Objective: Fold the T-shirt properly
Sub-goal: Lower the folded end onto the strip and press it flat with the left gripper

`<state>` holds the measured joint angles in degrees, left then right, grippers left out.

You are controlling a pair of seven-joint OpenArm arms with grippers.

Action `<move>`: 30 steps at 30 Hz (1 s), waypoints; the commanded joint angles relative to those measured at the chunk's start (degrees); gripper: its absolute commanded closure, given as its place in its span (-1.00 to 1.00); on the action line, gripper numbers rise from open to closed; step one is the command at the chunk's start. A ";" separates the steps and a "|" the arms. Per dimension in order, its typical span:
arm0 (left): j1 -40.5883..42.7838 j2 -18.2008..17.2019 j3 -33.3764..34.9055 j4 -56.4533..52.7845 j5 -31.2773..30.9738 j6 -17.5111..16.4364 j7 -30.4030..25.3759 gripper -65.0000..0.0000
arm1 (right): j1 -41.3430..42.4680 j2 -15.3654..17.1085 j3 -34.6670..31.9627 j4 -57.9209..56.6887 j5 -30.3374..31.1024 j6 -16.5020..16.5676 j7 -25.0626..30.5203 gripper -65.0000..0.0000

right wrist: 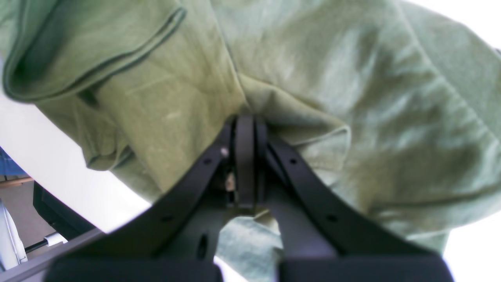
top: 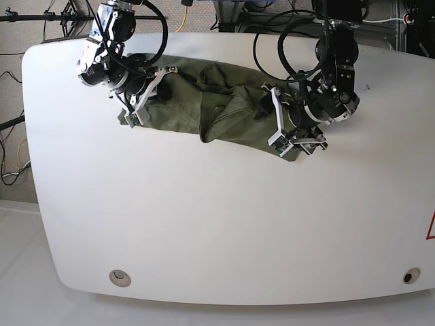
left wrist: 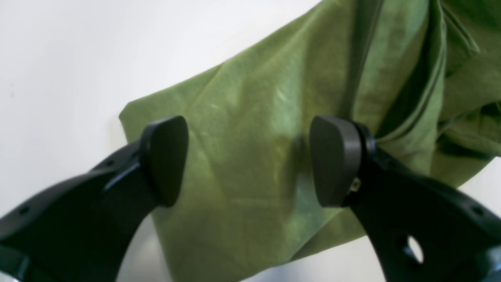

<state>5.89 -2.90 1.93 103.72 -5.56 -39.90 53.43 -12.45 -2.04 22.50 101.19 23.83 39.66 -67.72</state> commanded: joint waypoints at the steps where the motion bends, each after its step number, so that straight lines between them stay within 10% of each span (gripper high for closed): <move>1: -0.31 0.04 -0.13 -0.03 -0.55 -0.10 -2.75 -0.42 | 0.10 0.42 0.05 0.75 -0.41 0.34 -0.10 1.00; 30: 3.56 -4.36 -0.13 -21.48 -0.72 -0.10 -19.72 -0.42 | 0.18 -0.02 0.05 10.68 0.03 0.34 -0.10 1.00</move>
<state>7.75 -6.15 1.54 83.13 -10.39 -40.32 25.98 -12.80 -2.28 22.46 109.10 22.68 39.64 -68.84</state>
